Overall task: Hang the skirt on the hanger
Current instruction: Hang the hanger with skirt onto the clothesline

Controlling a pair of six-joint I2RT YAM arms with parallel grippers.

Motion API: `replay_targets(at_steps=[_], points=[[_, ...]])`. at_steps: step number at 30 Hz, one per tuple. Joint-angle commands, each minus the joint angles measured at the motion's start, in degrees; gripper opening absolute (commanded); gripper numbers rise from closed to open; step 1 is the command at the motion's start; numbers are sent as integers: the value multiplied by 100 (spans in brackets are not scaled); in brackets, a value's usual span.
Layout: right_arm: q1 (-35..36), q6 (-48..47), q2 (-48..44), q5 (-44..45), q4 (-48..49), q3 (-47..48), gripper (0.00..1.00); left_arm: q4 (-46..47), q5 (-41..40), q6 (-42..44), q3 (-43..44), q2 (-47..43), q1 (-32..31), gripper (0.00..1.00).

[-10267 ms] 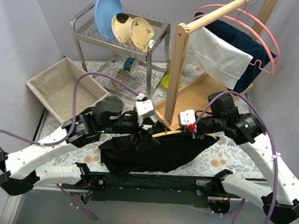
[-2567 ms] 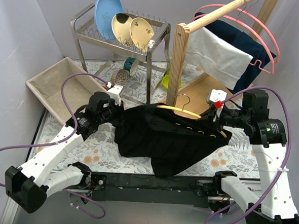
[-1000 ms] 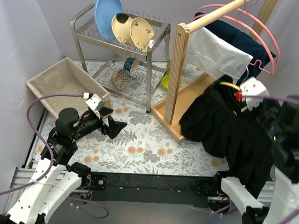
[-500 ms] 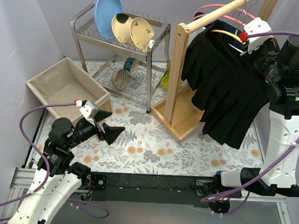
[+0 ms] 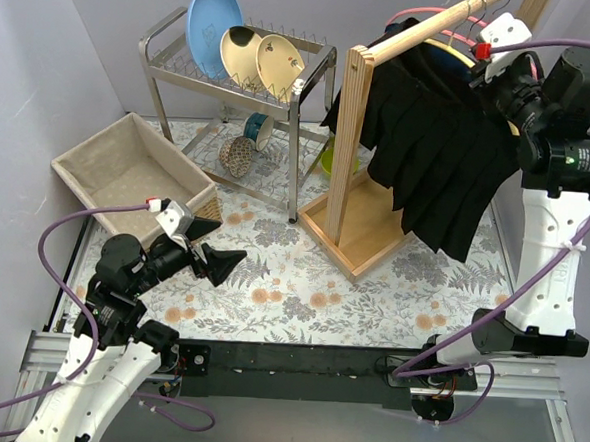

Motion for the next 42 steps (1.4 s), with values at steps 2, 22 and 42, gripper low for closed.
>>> replay_targets(at_steps=[2,22,42], points=[[-18,-324,-36,-528,883,-467,1,85,18,34,-79,18,-6,98],[-361,1027,-1986,-387,364,-1354,98,-310,-781,-835,579,484,-6,98],[-361,2918,-4202,1054,338,-2762,98,-1453,-1441,-1003,1960,123,-6,98]])
